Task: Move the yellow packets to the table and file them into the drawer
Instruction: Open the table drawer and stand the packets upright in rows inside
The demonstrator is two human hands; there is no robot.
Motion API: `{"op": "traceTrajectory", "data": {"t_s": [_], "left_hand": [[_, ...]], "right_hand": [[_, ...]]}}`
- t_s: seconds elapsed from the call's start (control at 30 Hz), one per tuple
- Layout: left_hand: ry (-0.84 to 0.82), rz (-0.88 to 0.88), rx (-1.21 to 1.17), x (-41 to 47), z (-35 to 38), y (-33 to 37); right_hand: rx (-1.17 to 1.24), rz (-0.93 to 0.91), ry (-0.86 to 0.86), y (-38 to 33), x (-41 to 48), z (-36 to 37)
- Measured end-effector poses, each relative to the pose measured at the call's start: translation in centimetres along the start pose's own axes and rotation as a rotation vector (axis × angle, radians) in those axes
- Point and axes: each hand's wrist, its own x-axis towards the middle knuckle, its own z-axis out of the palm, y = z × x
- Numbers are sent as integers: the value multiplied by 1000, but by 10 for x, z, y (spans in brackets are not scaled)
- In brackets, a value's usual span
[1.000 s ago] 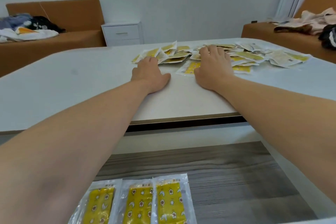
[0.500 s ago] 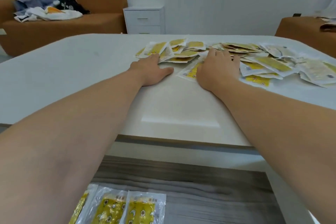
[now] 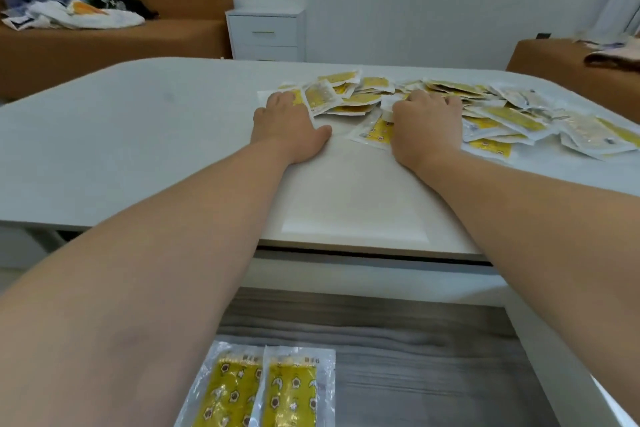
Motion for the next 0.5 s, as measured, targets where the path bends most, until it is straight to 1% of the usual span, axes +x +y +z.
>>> {"op": "traceTrajectory", "data": {"t_s": [0.1, 0.2, 0.27, 0.33, 0.4, 0.47, 0.5], "left_hand": [[-82, -37, -88, -9, -4, 1], [-52, -13, -66, -24, -9, 2], [-40, 23, -51, -35, -11, 1], [4, 60, -25, -47, -15, -1], [98, 97, 11, -59, -22, -4], [168, 127, 7, -67, -26, -5], [174, 126, -10, -68, -27, -6]], "right_hand": [[0, -52, 12, -4, -10, -4], [71, -46, 4, -9, -28, -11], [180, -6, -41, -15, -42, -19], [302, 42, -125, -23, -55, -31], [330, 60, -167, -28, -66, -42], [355, 83, -143, -29, -72, -49], [390, 123, -128, -29, -71, -50]]}}
